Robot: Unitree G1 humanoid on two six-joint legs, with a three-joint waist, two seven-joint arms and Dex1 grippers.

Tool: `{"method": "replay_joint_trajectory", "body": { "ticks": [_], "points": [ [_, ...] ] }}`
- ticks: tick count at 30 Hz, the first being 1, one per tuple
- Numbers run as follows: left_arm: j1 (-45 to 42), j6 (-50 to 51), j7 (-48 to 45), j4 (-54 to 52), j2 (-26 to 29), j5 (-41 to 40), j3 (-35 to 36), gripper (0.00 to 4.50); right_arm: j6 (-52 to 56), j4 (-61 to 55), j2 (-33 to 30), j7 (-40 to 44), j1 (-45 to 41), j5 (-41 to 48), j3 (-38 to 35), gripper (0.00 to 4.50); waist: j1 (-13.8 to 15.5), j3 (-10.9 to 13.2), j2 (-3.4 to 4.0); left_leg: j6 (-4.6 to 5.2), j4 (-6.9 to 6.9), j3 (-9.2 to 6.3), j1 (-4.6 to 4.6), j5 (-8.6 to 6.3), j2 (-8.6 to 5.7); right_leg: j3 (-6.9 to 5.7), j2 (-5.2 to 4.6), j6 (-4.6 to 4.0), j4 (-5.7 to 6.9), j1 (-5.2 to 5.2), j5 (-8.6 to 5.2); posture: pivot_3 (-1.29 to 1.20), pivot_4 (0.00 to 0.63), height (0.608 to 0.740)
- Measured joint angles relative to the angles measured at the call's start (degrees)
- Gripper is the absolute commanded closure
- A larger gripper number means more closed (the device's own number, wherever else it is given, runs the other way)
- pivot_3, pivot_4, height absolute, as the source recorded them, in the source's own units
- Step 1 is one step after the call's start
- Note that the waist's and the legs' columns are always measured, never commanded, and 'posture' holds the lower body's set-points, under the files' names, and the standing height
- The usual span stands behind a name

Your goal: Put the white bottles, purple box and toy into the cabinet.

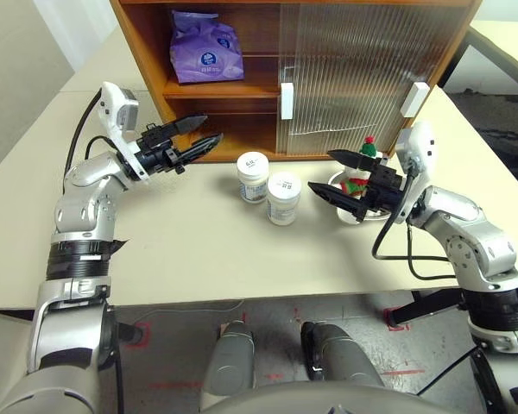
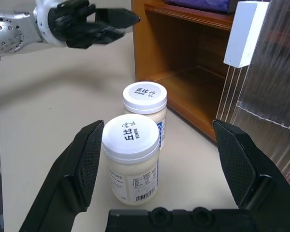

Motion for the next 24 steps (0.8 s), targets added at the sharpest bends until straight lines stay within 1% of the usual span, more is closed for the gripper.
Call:
{"method": "replay_joint_trajectory", "body": {
  "ticks": [1, 5, 9, 14, 17, 22, 24],
  "points": [
    [1.8, -0.1, -2.1, 0.2, 0.6, -0.5, 0.1, 0.02, 0.0, 0.0, 0.0, 0.0, 0.0, 0.0, 0.0, 0.00, -0.1, 0.0, 0.01, -0.05, -0.01, 0.00, 0.00, -0.03, 0.01, 0.01, 0.00, -0.06, 0.08, -0.07, -0.04, 0.06, 0.100, 0.740],
    [7.2, 0.1, -8.9, 0.6, 1.6, -2.6, 0.1, 0.02, 0.0, 0.1, -0.3, 0.1, 0.1, 0.0, 0.0, 0.00, -0.5, 0.0, 0.01, -0.09, -0.06, -0.06, -0.03, -0.05, 0.09, 0.03, 0.03, -0.15, 0.21, -0.26, -0.08, 0.05, 0.102, 0.740],
    [9.6, 0.6, -11.2, 1.6, 1.6, -4.2, 0.5, 0.02, 0.0, 0.1, -0.4, 0.5, 0.0, 0.0, 0.0, 0.00, -0.5, 0.0, 0.02, -0.09, -0.10, -0.11, -0.04, -0.05, 0.12, 0.03, 0.01, -0.17, 0.21, -0.27, -0.08, 0.05, 0.102, 0.740],
    [9.7, -3.6, -10.9, 5.0, -0.1, -2.9, 0.5, 0.02, 0.0, 0.1, -0.8, 0.5, 0.0, 0.0, -0.1, 0.00, -0.6, -0.1, 0.08, -0.11, -0.07, -0.10, -0.04, -0.06, 0.13, 0.12, -0.03, -0.18, 0.21, -0.27, -0.08, 0.04, 0.104, 0.740],
    [9.1, -7.4, -9.8, 7.9, -2.8, -0.5, -0.5, 0.02, 0.4, -0.3, -0.9, 0.3, 0.0, 0.0, -0.1, 0.00, -0.6, -0.1, 0.11, -0.11, -0.07, -0.11, -0.04, -0.06, 0.14, 0.12, -0.03, -0.17, 0.19, -0.28, -0.08, 0.04, 0.104, 0.740],
    [5.7, -15.2, -7.3, 14.9, -7.4, 4.6, -3.0, 0.02, 1.3, -0.9, -1.3, -0.2, -0.3, 0.2, -0.3, 0.00, -0.6, -0.1, 0.11, -0.09, -0.01, -0.10, -0.06, -0.05, 0.14, 0.11, -0.01, -0.17, 0.19, -0.25, -0.08, 0.02, 0.102, 0.740],
    [4.3, -17.5, -6.0, 17.5, -8.2, 5.5, -3.0, 0.02, 1.4, -1.0, -1.5, -0.3, -0.2, 0.3, -0.4, 0.00, -0.7, -0.1, 0.11, -0.07, -0.01, -0.09, -0.06, -0.05, 0.14, 0.10, 0.01, -0.17, 0.19, -0.24, -0.08, 0.01, 0.102, 0.740]
  ]
}}
